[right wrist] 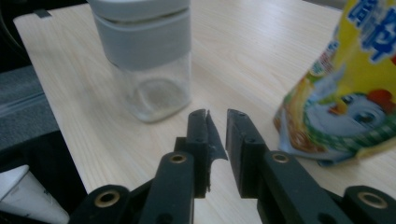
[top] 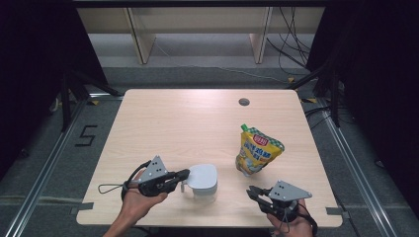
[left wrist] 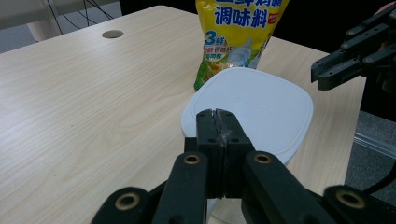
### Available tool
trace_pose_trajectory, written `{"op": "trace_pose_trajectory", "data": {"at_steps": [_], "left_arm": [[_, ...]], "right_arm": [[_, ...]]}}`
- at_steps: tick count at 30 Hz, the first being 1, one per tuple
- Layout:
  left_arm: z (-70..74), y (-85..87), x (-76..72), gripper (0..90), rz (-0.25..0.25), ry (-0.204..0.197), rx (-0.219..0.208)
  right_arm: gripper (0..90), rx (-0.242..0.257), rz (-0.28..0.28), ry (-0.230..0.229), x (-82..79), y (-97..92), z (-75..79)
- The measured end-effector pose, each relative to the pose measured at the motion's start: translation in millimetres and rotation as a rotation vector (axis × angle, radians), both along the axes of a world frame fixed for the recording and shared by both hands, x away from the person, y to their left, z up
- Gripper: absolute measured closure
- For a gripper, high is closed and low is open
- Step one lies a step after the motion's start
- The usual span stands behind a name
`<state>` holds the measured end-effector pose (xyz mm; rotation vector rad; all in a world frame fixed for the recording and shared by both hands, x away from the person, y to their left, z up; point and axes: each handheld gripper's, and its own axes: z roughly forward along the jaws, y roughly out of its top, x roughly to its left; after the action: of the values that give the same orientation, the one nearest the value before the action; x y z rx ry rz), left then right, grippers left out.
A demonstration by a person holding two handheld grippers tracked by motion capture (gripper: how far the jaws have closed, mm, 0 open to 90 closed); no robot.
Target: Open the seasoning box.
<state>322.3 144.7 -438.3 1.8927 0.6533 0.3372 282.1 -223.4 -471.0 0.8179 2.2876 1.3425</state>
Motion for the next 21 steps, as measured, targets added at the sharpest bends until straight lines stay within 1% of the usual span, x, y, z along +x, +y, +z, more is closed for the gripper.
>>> {"op": "trace_pose_trajectory", "data": {"at_steps": [1, 2, 3, 4, 5, 6, 7, 8, 9, 10, 11, 12, 13, 14, 15, 17, 18, 19, 20, 21], "left_arm": [[-0.1, 0.1, -0.2, 88.3, 0.0, 0.001, -0.001], [-0.1, 0.1, -0.4, 88.2, 0.001, -0.003, 0.001], [-0.5, -0.6, -1.9, 88.3, 0.014, 0.012, -0.009], [-0.5, -0.6, -1.9, 88.2, 0.014, 0.012, -0.009], [-0.4, 0.9, -0.2, 88.2, -0.003, -0.006, 0.0], [-0.6, 1.0, -0.2, 88.2, -0.003, -0.009, 0.0], [-0.6, 1.0, -0.2, 88.2, -0.003, -0.009, 0.0], [-1.1, 0.7, -1.4, 88.2, 0.008, -0.006, -0.003], [-1.4, 0.6, -1.6, 88.1, 0.009, -0.01, -0.006], [-1.2, 1.0, -1.7, 88.1, 0.012, -0.006, -0.004], [-1.6, 1.1, -1.8, 88.2, 0.014, -0.008, -0.007], [-1.6, 1.1, -1.8, 88.1, 0.014, -0.008, -0.007], [-1.9, 1.5, -1.7, 88.2, 0.009, -0.014, -0.006], [-1.9, 1.8, -1.4, 88.2, 0.008, -0.016, -0.004], [-2.0, 2.2, -1.3, 88.2, 0.006, -0.015, -0.004], [-2.4, 2.3, -1.7, 88.2, 0.009, -0.016, -0.007], [-2.8, 2.0, -2.3, 88.1, 0.008, -0.027, -0.003], [-3.1, 1.6, -3.9, 88.2, 0.015, -0.026, -0.004], [-2.8, 2.0, -3.1, 88.2, 0.006, -0.03, 0.0], [-3.0, 2.5, -2.2, 88.2, 0.002, -0.029, -0.004]], "right_arm": [[83.4, 0.02, 0.03, -0.004, 3.8, 6.0, 1.3], [84.2, 0.022, 0.024, 0.002, 4.0, 8.0, 2.3], [84.8, 0.02, 0.041, -0.014, 6.1, 11.2, 2.7], [84.8, 0.02, 0.041, -0.014, 6.1, 11.2, 2.7], [86.0, 0.02, 0.053, -0.016, 8.5, 17.6, 3.7], [86.5, 0.026, 0.061, -0.022, 10.1, 20.8, 4.0], [86.5, 0.026, 0.061, -0.022, 10.1, 20.8, 4.0], [86.9, 0.037, 0.066, -0.011, 10.6, 23.6, 4.1], [87.4, 0.028, 0.075, -0.029, 12.9, 27.0, 4.5], [87.7, 0.039, 0.094, -0.026, 15.1, 32.6, 5.4], [87.8, 0.032, 0.083, -0.016, 14.2, 34.0, 6.7], [87.8, 0.032, 0.083, -0.016, 14.2, 34.0, 6.7], [88.3, 0.031, 0.094, -0.028, 16.8, 39.4, 7.0], [88.5, 0.032, 0.095, -0.024, 17.0, 41.4, 6.9], [88.8, 0.033, 0.112, -0.04, 19.6, 43.9, 6.8], [88.8, 0.031, 0.104, -0.034, 20.1, 45.5, 7.5], [89.0, 0.032, 0.105, -0.031, 21.4, 47.6, 8.1], [89.1, 0.041, 0.118, -0.035, 23.7, 50.6, 9.3], [89.2, 0.04, 0.112, -0.041, 24.1, 51.9, 9.7], [89.4, 0.036, 0.131, -0.044, 25.5, 53.1, 10.2]]}}
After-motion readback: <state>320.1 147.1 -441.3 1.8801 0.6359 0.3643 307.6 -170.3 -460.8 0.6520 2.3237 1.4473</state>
